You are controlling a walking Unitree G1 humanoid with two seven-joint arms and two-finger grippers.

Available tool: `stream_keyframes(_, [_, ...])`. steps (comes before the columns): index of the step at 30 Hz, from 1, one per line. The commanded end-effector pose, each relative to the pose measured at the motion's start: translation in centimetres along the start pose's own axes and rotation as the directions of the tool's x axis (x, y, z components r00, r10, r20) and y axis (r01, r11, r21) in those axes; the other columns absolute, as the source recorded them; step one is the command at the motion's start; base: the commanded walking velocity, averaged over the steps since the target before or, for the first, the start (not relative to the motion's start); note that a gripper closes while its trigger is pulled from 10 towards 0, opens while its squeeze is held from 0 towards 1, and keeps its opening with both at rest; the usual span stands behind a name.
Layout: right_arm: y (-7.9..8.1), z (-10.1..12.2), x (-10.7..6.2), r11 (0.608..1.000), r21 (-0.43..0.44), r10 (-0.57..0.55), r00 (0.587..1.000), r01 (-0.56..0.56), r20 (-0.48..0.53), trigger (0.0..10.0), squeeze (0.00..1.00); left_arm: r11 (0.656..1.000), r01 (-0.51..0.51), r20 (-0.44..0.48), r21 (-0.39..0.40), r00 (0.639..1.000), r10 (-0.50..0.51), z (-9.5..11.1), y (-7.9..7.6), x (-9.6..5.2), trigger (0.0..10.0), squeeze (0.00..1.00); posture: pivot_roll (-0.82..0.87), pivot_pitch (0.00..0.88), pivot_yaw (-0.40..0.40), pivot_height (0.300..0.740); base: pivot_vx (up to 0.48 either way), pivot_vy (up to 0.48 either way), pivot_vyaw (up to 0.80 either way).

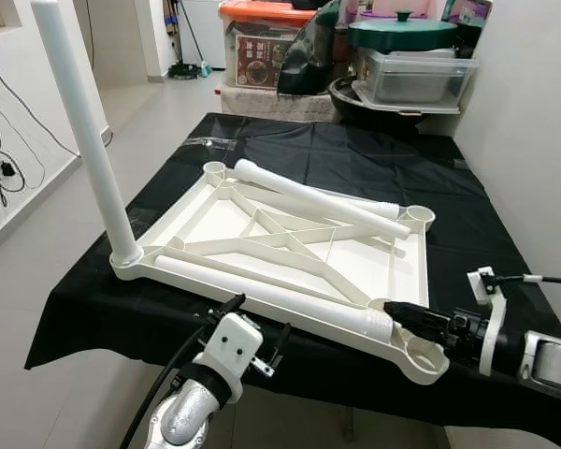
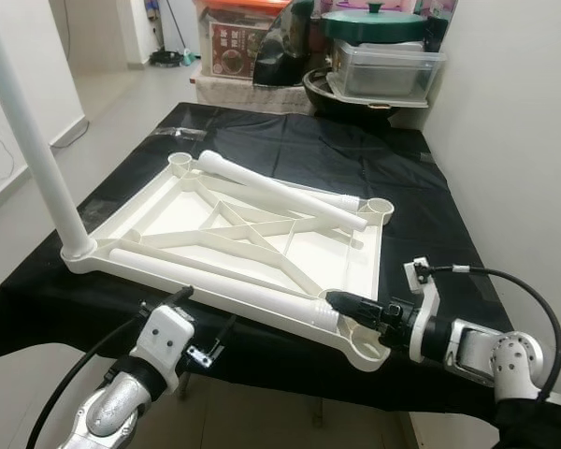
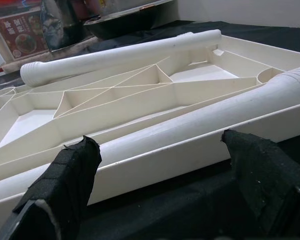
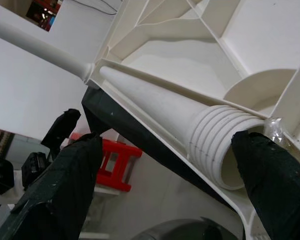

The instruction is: Building children table

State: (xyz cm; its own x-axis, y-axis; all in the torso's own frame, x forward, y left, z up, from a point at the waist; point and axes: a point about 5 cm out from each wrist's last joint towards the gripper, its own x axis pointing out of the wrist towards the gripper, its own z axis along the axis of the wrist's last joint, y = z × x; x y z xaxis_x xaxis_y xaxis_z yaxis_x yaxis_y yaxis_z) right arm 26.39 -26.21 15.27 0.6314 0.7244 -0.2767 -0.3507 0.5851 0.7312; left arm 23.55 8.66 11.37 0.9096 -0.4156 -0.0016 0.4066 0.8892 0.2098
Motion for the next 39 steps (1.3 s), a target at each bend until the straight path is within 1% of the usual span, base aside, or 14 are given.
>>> stream_keyframes(1, [0.3, -0.4, 0.4, 1.0, 0.002, 0.016, 1.0, -0.016, -0.025, 10.0, 0.0, 1.0, -0.002, -0.002, -0.001, 1.0, 0.002, 0.1, -0.1, -0.1, 10.0, 0.0, 0.02, 0.056, -0.073, 0.74, 0.0, 0.0, 0.0])
stream_keyframes(2, [0.4, -0.7, 0.9, 1.0, 0.0, 0.025, 0.999, -0.025, -0.042, 10.0, 0.0, 1.0, -0.003, -0.002, -0.001, 1.0, 0.003, 0.1, -0.1, -0.1, 10.0, 0.0, 0.02, 0.056, -0.076, 0.74, 0.0, 0.0, 0.0])
stream_keyframes(3, [0.4, -0.7, 0.9, 1.0, 0.0, 0.025, 0.999, -0.025, -0.042, 10.0, 0.0, 1.0, -0.003, -0.002, -0.001, 1.0, 0.003, 0.1, -0.1, -0.1, 10.0, 0.0, 0.02, 0.056, -0.076, 0.74, 0.0, 0.0, 0.0])
stream_keyframes(6, [0.7, -0.9, 1.9, 0.999, -0.003, 0.036, 0.997, -0.036, -0.068, 10.0, 0.0, 1.0, -0.006, 0.0, -0.002, 1.0, 0.006, 0.2, -0.2, -0.1, 10.0, 0.0, 0.03, 0.057, -0.079, 0.74, 0.0, 0.0, 0.0])
stream_keyframes(14, [0.1, -1.1, 2.0, 0.999, -0.035, -0.027, 0.995, 0.024, -0.1, 10.0, 0.0, 1.0, -0.006, 0.001, -0.005, 1.0, 0.006, 0.2, -0.2, -0.1, 10.0, 0.0, 0.02, 0.059, -0.079, 0.74, 0.0, 0.0, 0.0])
stream_keyframes(21, [0.3, -1.1, 2.4, 0.999, -0.043, -0.02, 0.994, 0.015, -0.105, 10.0, 0.0, 1.0, -0.007, -0.002, -0.006, 1.0, 0.007, 0.2, -0.3, -0.2, 10.0, 0.0, 0.03, 0.056, -0.082, 0.74, 0.0, 0.0, 0.0])
stream_keyframes(23, [0.0, -1.0, 2.6, 0.997, -0.054, -0.061, 0.992, 0.056, -0.112, 10.0, 0.0, 1.0, -0.007, -0.001, -0.006, 1.0, 0.007, 0.2, -0.3, -0.2, 10.0, 0.0, 0.03, 0.051, -0.085, 0.74, 0.0, 0.0, 0.0])
stream_keyframes(28, [-0.4, -0.8, 2.6, 0.995, -0.056, -0.094, 0.989, 0.088, -0.11, 10.0, 0.0, 1.0, -0.008, 0.001, -0.008, 1.0, 0.008, 0.2, -0.3, -0.2, 10.0, 0.0, 0.03, 0.049, -0.087, 0.74, 0.0, 0.0, 0.0])
stream_keyframes(33, [-1.0, -0.7, 2.1, 0.992, -0.058, -0.116, 0.987, 0.11, -0.115, 10.0, 0.0, 1.0, -0.007, -0.001, -0.011, 1.0, 0.007, 0.1, -0.4, -0.3, 10.0, 0.0, 0.03, 0.044, -0.089, 0.74, 0.0, 0.0, 0.0])
stream_keyframes(38, [-1.0, -0.8, 1.8, 0.993, -0.058, -0.111, 0.986, 0.105, -0.123, 10.0, 0.0, 1.0, -0.007, -0.003, -0.012, 1.0, 0.007, 0.1, -0.4, -0.3, 10.0, 0.0, 0.03, 0.045, -0.089, 0.74, 0.0, 0.0, 0.0])
stream_keyframes(39, [-0.8, -0.8, 1.6, 0.995, -0.058, -0.092, 0.988, 0.085, -0.126, 10.0, 0.0, 1.0, -0.007, -0.003, -0.011, 1.0, 0.007, 0.1, -0.5, -0.3, 10.0, 0.0, 0.03, 0.043, -0.089, 0.74, 0.0, 0.0, 0.0])
